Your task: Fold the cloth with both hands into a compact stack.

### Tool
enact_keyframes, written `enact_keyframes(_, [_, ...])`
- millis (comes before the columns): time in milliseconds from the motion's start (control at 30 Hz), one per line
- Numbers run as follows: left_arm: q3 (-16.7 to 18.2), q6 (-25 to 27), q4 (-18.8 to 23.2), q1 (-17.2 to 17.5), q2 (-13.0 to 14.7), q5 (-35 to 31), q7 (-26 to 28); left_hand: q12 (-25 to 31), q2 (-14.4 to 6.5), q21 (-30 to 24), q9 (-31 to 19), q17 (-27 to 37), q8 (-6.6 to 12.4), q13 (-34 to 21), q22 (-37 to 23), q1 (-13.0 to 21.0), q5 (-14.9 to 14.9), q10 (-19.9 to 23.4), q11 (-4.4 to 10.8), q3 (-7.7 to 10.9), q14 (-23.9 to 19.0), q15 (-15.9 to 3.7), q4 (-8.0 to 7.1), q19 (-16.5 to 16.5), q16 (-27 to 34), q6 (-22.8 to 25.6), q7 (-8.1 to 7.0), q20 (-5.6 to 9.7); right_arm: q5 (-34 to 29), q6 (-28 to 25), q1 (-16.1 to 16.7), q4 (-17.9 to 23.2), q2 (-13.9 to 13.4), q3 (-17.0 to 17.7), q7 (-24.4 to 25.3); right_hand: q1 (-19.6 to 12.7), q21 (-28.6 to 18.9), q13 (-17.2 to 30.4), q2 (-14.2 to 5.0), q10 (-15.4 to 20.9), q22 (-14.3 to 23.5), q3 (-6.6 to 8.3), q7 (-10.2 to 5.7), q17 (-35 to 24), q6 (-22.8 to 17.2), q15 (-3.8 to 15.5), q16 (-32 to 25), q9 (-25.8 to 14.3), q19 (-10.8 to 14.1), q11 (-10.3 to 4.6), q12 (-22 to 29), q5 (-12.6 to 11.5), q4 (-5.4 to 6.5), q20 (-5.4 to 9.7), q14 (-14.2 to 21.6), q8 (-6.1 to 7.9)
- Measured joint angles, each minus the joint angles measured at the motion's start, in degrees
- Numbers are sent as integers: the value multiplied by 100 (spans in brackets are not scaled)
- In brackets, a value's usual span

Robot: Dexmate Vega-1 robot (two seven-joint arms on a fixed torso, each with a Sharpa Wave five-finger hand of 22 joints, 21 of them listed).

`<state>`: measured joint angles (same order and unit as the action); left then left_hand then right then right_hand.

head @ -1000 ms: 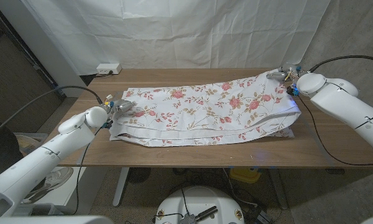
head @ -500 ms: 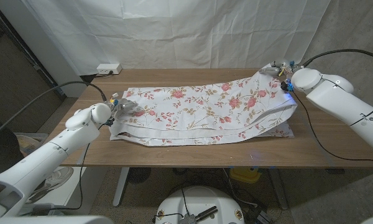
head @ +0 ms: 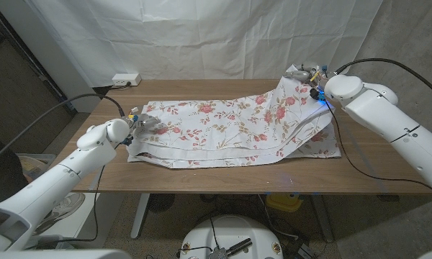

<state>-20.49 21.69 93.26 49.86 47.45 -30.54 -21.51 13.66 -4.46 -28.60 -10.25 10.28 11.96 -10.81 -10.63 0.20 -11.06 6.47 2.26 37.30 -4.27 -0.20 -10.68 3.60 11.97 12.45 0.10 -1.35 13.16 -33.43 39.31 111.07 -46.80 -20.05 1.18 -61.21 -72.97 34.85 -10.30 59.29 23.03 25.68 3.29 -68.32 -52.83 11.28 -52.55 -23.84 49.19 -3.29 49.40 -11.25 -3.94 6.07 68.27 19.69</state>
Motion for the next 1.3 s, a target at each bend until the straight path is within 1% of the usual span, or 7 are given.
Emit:
enact_keyframes(67, [28, -16, 15, 26, -9, -3, -5, -1, 0, 0, 0, 1, -4, 2, 0, 0, 0, -1, 0, 0, 0, 0, 0, 0, 0, -20, 2, 0, 7, 13, 21, 21, 55, 28, 4, 0, -17, 8, 0, 0, -19, 0, 0, 0, 0, 0, 3, 0, -20, 0, 9, 0, 0, 20, 0, -4])
enact_keyframes(233, [77, -57, 40, 71, -22, -4, -16, -22, 1, 0, -1, 2, -43, 4, 2, 1, 0, -11, -8, 0, 21, 21, 0, 0, -1, -53, -5, 0, 140, 349, 86, 133, 237, 91, 163, -45, -59, 9, 15, 0, -45, 0, 0, -27, 0, 0, 3, -2, -20, 0, 21, 18, 0, 20, 0, -5])
enact_keyframes(500, [142, -124, 55, 125, -28, 11, -19, -44, 53, 1, -3, 2, -47, 4, 3, 38, 0, -12, -9, -23, 52, -10, -23, 1, -34, -60, 1, 0, 204, 430, 99, 338, 397, 115, 292, -45, -156, -13, 15, 0, -95, 18, 0, -21, 0, 0, 46, 8, -20, 0, 21, 19, -18, 20, 0, -10])
enact_keyframes(833, [204, -270, 32, 167, -31, 65, -2, -44, 51, 2, -3, 2, -59, -1, -19, 37, 0, -13, -9, -23, 52, -9, -23, 2, -34, -61, 2, 0, 212, -160, -154, 652, 518, -130, 330, -106, -286, -90, 16, 30, -178, 27, 0, 43, 0, 39, 93, 6, -20, 30, 21, 37, -27, 19, 40, -38])
enact_keyframes(933, [212, -352, 9, 169, -31, 84, 13, -44, 0, 2, -3, -1, -61, -2, -19, -15, 0, -21, -17, -23, 52, -9, -23, 2, -34, -62, 3, -1, 195, -320, -263, 699, 567, -238, 330, -157, -311, -91, 36, 30, -203, 35, 0, 43, 0, 39, 133, 17, -20, 30, 21, 40, -35, 19, 40, -71])
enact_keyframes(1200, [241, -632, -62, 182, -16, 156, 74, -45, 2, 14, -3, -2, -69, -3, -18, -12, 0, -21, -17, -22, 52, -9, -23, 34, -34, -62, 3, 10, 209, -603, -546, 653, 778, -473, 239, -174, -401, -114, 22, 61, -257, 33, 6, 43, 6, 55, 133, 34, -20, 61, 20, 44, -36, 19, 55, -88])
enact_keyframes(1300, [255, -715, -65, 204, -13, 175, 110, -44, 52, 14, -3, -2, -69, -3, -18, 39, 0, -21, -17, -22, 52, -9, -23, 34, -35, -62, 3, 10, 254, -641, -647, 582, 875, -542, 185, -182, -438, -115, 14, 61, -284, 2, 32, 53, 32, 83, 133, 36, -20, 61, 20, 45, -67, 19, 84, -89])
